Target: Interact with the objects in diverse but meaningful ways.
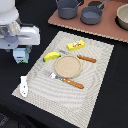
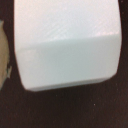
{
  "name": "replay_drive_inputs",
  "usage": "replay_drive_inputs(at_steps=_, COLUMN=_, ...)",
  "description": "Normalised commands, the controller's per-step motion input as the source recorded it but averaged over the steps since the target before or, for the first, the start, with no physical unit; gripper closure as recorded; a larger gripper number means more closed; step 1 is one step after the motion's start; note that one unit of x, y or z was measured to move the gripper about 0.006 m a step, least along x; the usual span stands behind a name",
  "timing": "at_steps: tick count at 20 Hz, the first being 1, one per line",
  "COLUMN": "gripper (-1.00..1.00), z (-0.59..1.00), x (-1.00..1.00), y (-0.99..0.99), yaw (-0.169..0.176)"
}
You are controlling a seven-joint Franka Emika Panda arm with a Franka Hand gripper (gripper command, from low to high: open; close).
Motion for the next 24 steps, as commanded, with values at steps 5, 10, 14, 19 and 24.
replay_drive_inputs(at_steps=5, gripper=1.00, z=-0.21, x=-0.25, y=0.01, yaw=0.000)
replay_drive_inputs(at_steps=10, gripper=1.00, z=-0.02, x=-0.14, y=0.05, yaw=0.000)
replay_drive_inputs(at_steps=14, gripper=1.00, z=-0.04, x=-0.13, y=0.05, yaw=0.000)
replay_drive_inputs(at_steps=19, gripper=1.00, z=-0.05, x=-0.06, y=0.08, yaw=0.000)
replay_drive_inputs(at_steps=24, gripper=1.00, z=0.88, x=0.03, y=0.01, yaw=-0.054)
